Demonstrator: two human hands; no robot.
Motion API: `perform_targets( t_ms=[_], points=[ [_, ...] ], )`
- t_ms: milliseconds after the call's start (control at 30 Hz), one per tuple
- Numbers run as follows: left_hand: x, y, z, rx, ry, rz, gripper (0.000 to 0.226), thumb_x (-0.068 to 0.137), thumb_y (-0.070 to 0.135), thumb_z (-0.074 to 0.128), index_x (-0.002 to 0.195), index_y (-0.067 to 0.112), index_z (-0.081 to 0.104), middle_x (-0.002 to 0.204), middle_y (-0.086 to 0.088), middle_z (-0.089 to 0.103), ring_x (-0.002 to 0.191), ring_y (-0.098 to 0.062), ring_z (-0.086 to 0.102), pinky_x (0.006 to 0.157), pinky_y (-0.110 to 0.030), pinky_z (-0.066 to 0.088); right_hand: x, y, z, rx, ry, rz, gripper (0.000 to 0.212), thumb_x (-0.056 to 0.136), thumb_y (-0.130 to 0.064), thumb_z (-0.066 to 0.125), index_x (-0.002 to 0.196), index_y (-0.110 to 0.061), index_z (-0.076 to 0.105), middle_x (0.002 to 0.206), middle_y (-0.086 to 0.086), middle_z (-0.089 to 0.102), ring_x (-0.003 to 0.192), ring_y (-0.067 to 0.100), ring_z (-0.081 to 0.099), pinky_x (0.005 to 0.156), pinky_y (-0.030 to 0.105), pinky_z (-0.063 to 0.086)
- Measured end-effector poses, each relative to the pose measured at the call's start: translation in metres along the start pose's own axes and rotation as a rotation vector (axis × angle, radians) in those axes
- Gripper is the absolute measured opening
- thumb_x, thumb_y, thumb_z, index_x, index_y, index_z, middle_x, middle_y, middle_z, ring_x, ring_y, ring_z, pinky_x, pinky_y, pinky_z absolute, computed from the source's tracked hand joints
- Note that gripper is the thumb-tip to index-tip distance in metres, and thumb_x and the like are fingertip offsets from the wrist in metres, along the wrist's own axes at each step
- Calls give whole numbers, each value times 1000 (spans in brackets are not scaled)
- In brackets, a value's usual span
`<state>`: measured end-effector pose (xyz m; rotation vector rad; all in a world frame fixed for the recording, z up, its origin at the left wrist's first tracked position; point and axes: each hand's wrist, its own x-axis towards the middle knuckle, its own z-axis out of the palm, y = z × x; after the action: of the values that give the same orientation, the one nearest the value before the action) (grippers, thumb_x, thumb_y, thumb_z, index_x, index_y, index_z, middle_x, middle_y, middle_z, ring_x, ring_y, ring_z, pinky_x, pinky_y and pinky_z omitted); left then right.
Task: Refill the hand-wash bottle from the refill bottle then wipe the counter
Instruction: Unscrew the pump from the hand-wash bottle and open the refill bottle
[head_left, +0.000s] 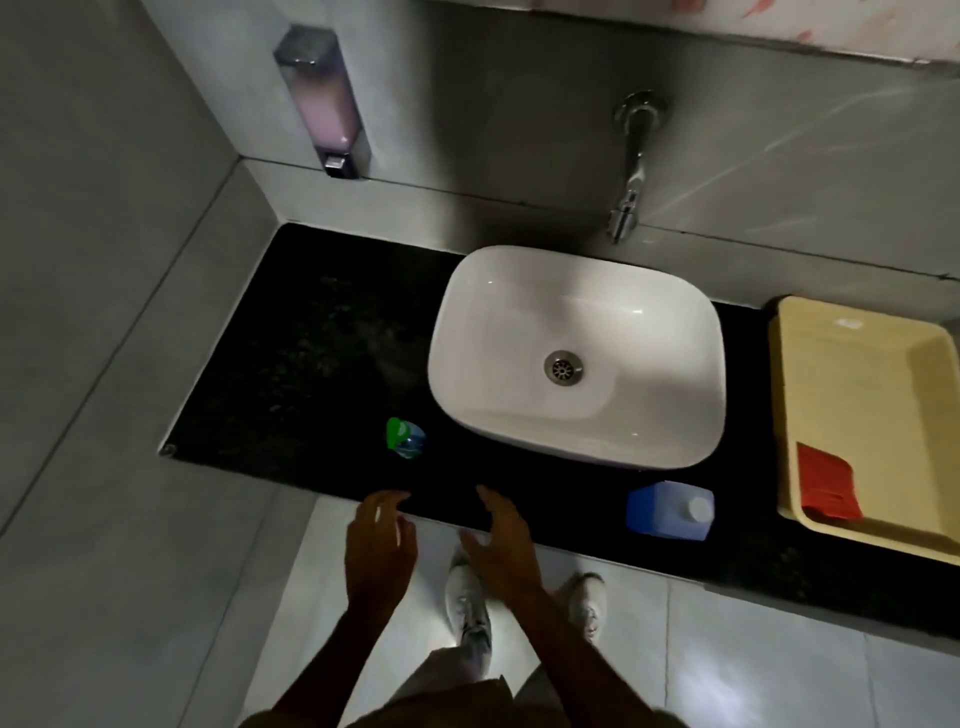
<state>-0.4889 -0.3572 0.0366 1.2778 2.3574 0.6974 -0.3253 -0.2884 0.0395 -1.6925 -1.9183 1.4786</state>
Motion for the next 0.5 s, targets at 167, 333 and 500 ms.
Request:
perform_targets(
  t_ms=[167, 333, 500],
  points=[
    [44, -10, -29, -147, 107, -139, 40, 92, 3, 60, 130, 14, 57, 128, -8, 56, 111, -24, 61, 94, -41, 55, 76, -71, 29, -9, -80, -141, 78, 88, -22, 75, 154, -12, 35, 159, 8, 40, 147, 23, 37, 123, 33, 28],
    [80, -7, -31, -170, -8, 15, 55, 90, 6, 63, 142, 17, 49, 138, -5, 51, 126, -15, 50, 106, -29, 42, 98, -78, 33, -11, -34, -147, 53, 91, -25, 72, 140, -14, 56, 141, 9, 61, 131, 26, 57, 116, 35, 40],
    [79, 18, -10, -151, -160, 259, 45, 92, 13, 68, 135, 18, 59, 131, -3, 61, 122, -15, 54, 107, -29, 45, 72, -45, 5, 4, 6, -139, 44, 88, -30, 76, 129, -17, 65, 125, 4, 71, 115, 19, 67, 103, 29, 50]
  ],
)
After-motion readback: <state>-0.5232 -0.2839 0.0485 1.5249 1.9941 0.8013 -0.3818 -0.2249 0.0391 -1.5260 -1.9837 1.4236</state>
